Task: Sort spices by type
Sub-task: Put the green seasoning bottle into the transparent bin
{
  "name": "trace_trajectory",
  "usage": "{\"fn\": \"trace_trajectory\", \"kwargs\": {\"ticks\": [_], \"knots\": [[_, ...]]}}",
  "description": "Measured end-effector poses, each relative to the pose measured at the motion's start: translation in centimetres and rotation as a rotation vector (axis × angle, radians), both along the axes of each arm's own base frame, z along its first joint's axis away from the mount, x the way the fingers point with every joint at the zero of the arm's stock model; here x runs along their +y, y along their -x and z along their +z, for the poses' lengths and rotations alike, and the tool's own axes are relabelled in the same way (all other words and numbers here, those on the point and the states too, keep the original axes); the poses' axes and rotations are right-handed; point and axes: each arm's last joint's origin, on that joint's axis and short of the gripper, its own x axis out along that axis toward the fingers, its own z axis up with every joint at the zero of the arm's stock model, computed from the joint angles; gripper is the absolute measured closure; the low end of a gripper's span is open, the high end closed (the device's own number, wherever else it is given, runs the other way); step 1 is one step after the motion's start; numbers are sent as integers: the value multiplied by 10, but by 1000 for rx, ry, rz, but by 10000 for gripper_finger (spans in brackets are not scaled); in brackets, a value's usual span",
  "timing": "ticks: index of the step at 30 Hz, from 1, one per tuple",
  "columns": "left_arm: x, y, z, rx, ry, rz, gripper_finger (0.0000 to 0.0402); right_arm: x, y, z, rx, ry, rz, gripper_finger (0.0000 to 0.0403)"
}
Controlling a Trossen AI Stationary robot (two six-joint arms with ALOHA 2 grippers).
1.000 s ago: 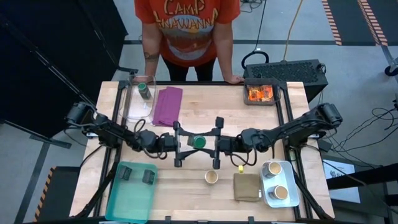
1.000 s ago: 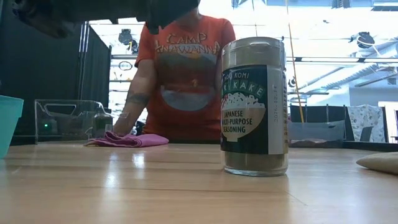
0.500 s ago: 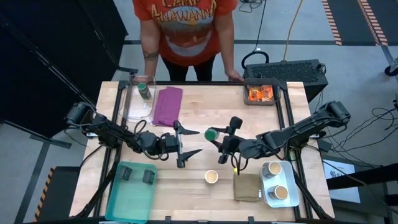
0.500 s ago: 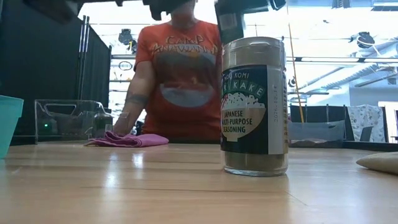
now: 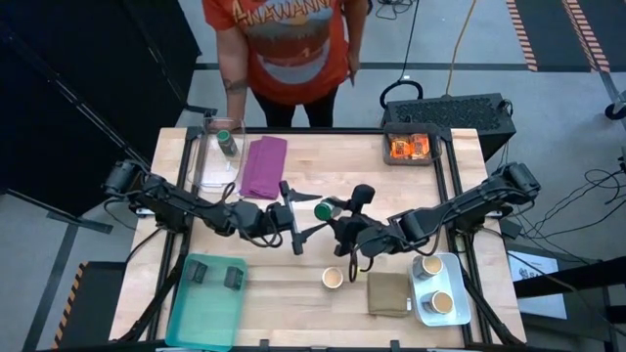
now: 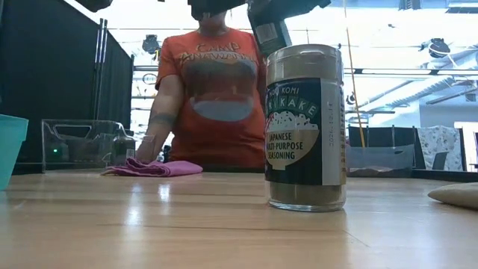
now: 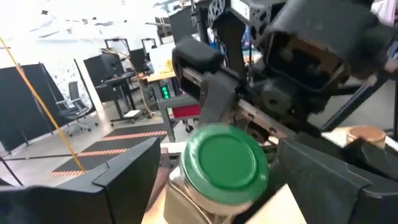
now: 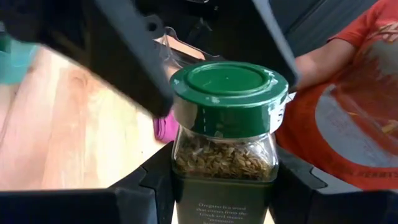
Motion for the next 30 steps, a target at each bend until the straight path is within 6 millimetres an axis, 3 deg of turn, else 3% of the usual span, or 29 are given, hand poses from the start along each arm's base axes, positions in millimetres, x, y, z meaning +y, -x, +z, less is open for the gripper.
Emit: {"fn": "trace_trajectory", "kwargs": {"ticks": [18, 22, 27, 30], "knots": [[11, -13, -11, -44, -43, 1, 76, -1, 0, 1, -14, 1, -20, 233], [11, -13, -12, -43, -44, 2, 110, -1, 0, 1, -13, 1, -20, 233], [11, -13, -13, -24, -55, 6, 184, -1, 0, 1, -14, -4, -22, 233], [11, -13, -14, -22, -54, 7, 191, -1, 0, 1, -17, -9, -23, 233]]}}
